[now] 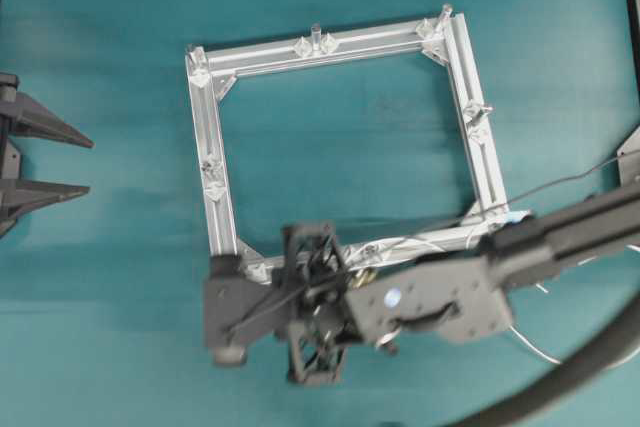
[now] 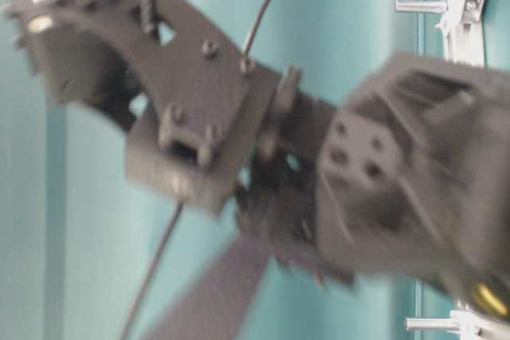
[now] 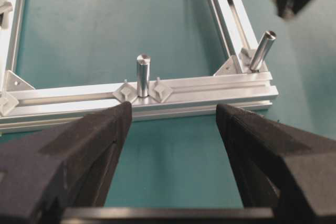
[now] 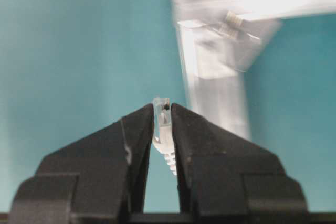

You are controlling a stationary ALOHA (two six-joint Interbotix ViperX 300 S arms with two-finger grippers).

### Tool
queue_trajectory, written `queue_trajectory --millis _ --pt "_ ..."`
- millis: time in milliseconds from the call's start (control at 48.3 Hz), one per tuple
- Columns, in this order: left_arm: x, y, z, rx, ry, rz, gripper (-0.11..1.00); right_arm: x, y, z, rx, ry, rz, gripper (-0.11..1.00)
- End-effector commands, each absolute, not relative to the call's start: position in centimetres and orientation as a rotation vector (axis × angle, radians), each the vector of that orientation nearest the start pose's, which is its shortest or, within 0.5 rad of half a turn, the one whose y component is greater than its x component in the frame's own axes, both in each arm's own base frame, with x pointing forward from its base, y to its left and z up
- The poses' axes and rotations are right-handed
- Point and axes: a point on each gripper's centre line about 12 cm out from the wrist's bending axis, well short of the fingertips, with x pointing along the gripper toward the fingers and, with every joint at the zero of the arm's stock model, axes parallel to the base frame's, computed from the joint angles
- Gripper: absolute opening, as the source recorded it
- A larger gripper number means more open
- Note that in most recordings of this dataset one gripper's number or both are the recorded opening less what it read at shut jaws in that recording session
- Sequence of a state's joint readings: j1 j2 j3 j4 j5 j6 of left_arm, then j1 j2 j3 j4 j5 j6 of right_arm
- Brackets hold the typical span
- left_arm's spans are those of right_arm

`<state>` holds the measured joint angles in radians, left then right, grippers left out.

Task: Move the cable alternately left and right between 8 pins so it hooks onto each one.
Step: 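Carry the plug left along the bottom frame edge past the pins, then route the cable up the left frame side toward the top-left corner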

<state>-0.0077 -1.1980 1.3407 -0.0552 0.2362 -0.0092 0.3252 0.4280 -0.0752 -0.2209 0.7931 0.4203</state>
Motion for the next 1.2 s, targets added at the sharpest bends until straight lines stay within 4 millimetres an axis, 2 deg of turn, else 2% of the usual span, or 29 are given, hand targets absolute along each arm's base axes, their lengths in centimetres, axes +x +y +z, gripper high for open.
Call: queue_trajectory --millis 0,207,373,559,684,787,1077,1181 --pt "15.1 -0.3 21.0 -0.063 0.370 -0.011 0.75 50.1 16.7 18.7 -0.004 1.058 0.042 0.14" --pt "15.0 -0.3 20.9 -0.066 0.373 -0.011 0.75 52.3 20.2 18.5 0.010 1.042 0.073 0.14" --pt "15.0 -0.3 20.9 -0.066 0.373 -0.011 0.75 54.1 20.5 17.9 0.030 1.073 0.025 0.14" --pt "15.0 -0.3 20.9 -0.064 0.372 -0.011 0.75 56.8 18.0 18.7 0.191 1.025 -0.114 0.14" --pt "15.0 -0.3 20.9 -0.066 0.372 -0.011 0.75 58.3 15.9 19.5 0.249 0.973 -0.185 0.14" --pt "15.0 -0.3 20.9 -0.066 0.373 -0.011 0.75 59.1 13.7 19.3 0.290 0.964 -0.239 0.14" --pt "15.0 -0.3 20.9 -0.066 0.372 -0.011 0.75 59.4 9.3 18.3 0.390 0.955 -0.424 0.14" --pt "15.0 -0.3 20.9 -0.066 0.372 -0.011 0.75 59.0 7.9 18.9 0.380 0.921 -0.511 0.14"
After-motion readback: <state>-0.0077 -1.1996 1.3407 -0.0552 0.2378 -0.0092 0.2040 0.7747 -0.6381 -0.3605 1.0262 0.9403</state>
